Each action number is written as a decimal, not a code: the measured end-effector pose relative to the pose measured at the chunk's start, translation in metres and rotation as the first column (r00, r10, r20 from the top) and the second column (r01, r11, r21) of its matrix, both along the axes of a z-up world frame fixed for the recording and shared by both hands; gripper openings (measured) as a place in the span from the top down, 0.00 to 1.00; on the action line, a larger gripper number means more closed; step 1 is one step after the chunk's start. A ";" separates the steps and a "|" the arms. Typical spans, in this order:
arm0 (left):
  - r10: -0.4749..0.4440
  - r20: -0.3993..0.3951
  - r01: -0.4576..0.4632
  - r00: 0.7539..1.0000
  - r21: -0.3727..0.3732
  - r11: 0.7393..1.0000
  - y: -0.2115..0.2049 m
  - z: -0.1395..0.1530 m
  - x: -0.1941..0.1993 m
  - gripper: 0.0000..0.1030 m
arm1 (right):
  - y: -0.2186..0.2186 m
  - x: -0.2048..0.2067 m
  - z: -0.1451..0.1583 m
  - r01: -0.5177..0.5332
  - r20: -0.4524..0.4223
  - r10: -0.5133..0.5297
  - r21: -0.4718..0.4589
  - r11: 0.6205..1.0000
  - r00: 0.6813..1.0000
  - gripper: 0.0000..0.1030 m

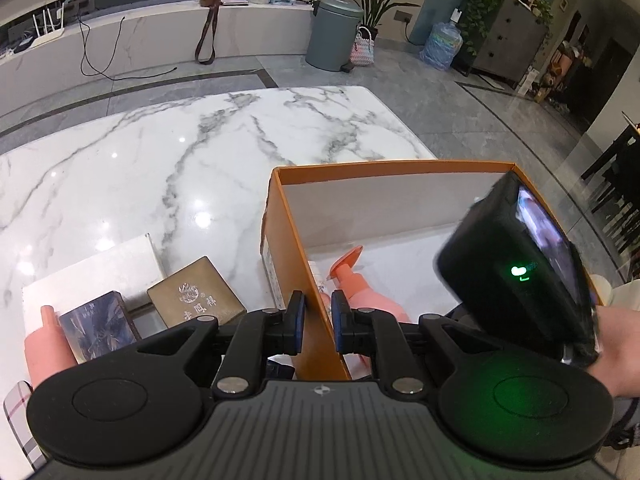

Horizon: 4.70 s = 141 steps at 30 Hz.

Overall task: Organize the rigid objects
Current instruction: 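Withdraw both open tools from the orange box back over the table, then lower the left tool onto the plaid zip case while the right tool reaches the pink cylindrical bottle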

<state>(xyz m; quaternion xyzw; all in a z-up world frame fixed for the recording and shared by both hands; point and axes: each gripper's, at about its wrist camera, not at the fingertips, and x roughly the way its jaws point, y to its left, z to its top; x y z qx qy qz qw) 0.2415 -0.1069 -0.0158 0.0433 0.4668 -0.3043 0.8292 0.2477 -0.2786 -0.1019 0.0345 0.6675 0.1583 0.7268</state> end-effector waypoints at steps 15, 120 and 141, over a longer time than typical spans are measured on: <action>0.035 -0.050 -0.038 0.998 -0.055 0.998 0.008 -0.002 0.006 0.86 | 0.017 0.017 0.008 0.000 0.181 0.008 -0.045 0.999 0.984 1.00; 0.675 -0.354 -0.731 0.648 -0.041 0.681 0.276 -0.067 -0.004 0.38 | 0.189 -0.009 0.035 -0.124 0.395 0.072 0.108 0.986 0.916 0.47; 0.508 -0.224 -0.465 0.832 0.219 0.858 0.214 -0.061 -0.027 0.28 | 0.142 -0.102 0.035 -0.076 0.439 0.019 0.111 0.991 0.898 0.47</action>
